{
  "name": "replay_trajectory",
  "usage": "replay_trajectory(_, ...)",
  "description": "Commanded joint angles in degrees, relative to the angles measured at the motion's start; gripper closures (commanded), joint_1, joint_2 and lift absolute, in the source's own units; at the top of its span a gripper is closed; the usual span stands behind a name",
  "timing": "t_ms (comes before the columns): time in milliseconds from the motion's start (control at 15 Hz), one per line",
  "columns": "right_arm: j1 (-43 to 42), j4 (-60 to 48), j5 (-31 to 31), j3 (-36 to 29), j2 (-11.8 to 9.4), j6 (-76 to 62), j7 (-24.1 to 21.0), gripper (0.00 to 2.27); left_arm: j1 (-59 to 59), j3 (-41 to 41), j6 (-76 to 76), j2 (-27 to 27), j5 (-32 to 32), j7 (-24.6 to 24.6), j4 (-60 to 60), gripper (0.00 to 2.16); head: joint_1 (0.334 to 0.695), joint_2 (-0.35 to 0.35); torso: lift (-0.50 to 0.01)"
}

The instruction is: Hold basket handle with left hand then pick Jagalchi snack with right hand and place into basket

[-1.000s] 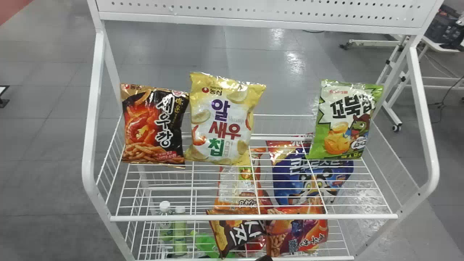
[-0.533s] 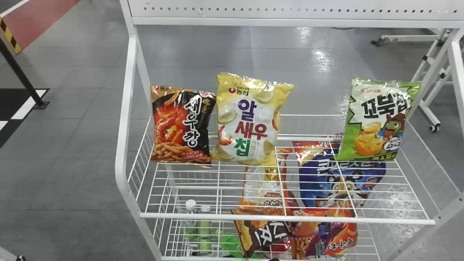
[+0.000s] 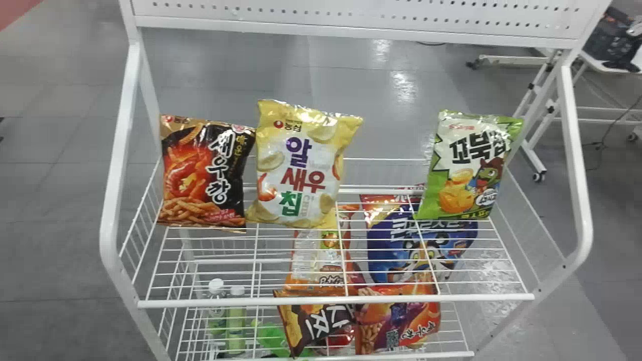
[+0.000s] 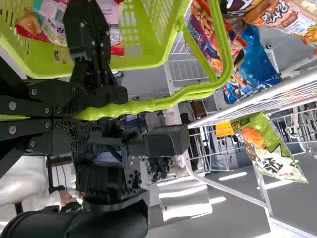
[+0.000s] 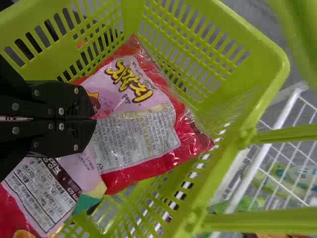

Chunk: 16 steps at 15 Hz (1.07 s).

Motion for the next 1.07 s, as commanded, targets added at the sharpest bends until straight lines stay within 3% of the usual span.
replay_trajectory(0,0.9,0.1,0.2,-0.5,-0.1,-3.1,-0.1,0.03,-0.1,0.0,0.0,0.0,0.0,-0.1,0.0,1.52,0.695,-0.141,-0.010)
replay_trajectory(267,7.1,-9.4,0.5,-7.7,-1.5,-5.4,-0.4,0.06,-0.1,0.1,0.0,0.1,0.1,-0.3,0.0,1.52,0.695,-0.126,-0.010)
replay_trajectory(467,12.0,-17.1,-1.1,-14.9,-1.6,-6.8,0.1,0.08,-0.1,0.0,0.0,0.1,0.0,-0.3,0.0,1.52,0.695,-0.183,-0.010)
replay_trajectory(667,17.1,-24.7,-7.1,-23.6,-1.6,-7.6,1.6,0.08,-0.1,0.1,0.0,0.1,0.1,-0.2,0.1,1.52,0.695,-0.236,-0.010)
replay_trajectory(800,20.8,-27.9,-11.1,-29.0,-0.3,-12.2,1.7,0.09,-0.3,0.2,-0.2,0.1,0.1,-0.1,0.2,1.52,0.695,-0.258,-0.010)
replay_trajectory(933,24.2,-27.7,-12.4,-31.5,2.0,-24.7,1.3,0.12,-0.3,0.4,-0.2,-0.2,0.1,-0.2,0.8,1.52,0.695,-0.275,-0.010)
replay_trajectory(1000,25.7,-26.4,-12.4,-31.8,2.2,-33.5,0.3,0.13,-0.3,0.4,-0.5,-0.3,0.2,-0.2,1.0,1.52,0.695,-0.271,-0.010)
